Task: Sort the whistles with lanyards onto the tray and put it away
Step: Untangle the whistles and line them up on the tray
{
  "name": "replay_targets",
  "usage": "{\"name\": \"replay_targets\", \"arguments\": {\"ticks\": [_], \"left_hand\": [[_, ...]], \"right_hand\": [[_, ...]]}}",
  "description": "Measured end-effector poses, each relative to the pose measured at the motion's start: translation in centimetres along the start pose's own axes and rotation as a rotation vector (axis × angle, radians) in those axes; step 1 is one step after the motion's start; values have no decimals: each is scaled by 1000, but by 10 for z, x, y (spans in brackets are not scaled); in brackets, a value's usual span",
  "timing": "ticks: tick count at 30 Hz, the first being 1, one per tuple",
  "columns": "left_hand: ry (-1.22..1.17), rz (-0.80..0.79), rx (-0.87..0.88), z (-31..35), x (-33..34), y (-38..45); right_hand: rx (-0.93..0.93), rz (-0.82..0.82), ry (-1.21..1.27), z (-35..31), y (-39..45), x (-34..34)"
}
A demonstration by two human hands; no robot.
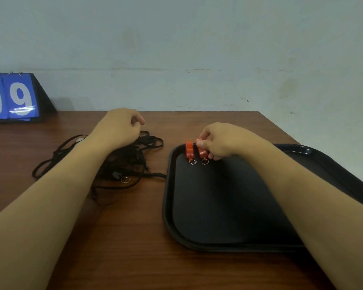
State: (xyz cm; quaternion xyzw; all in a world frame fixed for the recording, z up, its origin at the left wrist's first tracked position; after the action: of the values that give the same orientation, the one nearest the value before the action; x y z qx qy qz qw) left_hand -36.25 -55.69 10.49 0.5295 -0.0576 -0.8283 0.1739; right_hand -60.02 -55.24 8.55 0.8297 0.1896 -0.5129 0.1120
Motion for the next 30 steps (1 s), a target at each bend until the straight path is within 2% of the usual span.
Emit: {"name": "replay_targets", "arguments": {"ticks": [10,18,30], "left_hand": [[-55,120,-114,-29,-16,10],[55,15,-192,-42,-4,10],[149,-102,-148,-40,11,12]], "right_hand": [[-17,28,-147,-3,1,-1],[-8,23,-147,-2,4,0],[3,96,-194,1,3,-8]]}}
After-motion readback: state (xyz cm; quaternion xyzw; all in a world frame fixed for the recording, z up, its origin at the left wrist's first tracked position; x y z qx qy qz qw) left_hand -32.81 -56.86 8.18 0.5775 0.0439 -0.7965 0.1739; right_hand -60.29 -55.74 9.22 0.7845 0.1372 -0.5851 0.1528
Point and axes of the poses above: each hand's wrist, its own y-axis towards the middle knuckle, its own x-axis out of the palm, z = x × y, the point moved 6 cm from there along y, towards the middle knuckle, and after that the axes turned 12 degrees about -x, right-handed, at the moved point
